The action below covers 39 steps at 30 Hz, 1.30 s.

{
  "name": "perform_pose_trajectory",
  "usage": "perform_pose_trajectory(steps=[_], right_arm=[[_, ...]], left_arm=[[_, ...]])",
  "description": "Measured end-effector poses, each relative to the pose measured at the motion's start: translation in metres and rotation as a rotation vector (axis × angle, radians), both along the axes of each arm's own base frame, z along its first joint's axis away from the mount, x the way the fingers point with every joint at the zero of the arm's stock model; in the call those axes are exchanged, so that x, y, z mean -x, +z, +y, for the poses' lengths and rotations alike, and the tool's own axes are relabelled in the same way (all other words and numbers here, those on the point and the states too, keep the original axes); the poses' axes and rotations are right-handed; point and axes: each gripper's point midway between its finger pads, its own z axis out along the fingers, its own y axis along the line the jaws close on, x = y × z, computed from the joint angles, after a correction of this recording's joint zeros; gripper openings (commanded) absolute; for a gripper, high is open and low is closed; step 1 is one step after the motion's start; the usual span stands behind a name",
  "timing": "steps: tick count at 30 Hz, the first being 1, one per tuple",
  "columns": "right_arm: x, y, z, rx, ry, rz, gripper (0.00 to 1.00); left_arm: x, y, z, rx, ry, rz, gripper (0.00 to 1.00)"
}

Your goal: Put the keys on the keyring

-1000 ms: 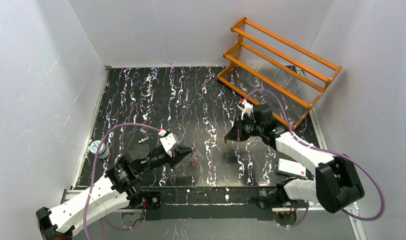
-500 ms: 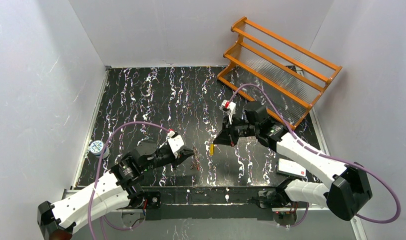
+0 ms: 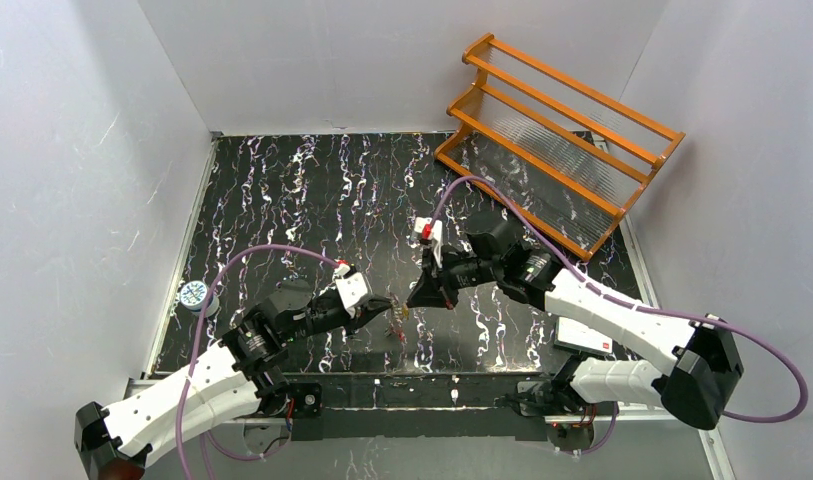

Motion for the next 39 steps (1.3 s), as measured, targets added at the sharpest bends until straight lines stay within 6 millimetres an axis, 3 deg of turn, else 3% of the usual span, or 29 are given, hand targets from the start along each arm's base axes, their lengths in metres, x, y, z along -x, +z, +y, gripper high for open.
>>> perform_pose_trajectory(steps=[14,25,34,39], right_arm=[[0.009,0.0,0.018,0.013,0.032,-0.055,0.01],[0.0,0.0,0.02,0.027,-0.023,-0.09,0.01],[-0.009,0.023,0.016,-0.028,-0.085,-0.16,0.01],[-0.011,0.025,0.016,-0.031,-0.094,-0.172,0.01]], left_arm=[[-0.001,0.002,-0.006,0.019,-0.008,0.014,0.0],[-0.002,0.003,-0.006,0.025,-0.002,0.014,0.0],[-0.001,0.004,-0.007,0.03,-0.008,0.018,0.0],[-0.001,0.004,-0.007,0.034,-0.008,0.024,0.0]])
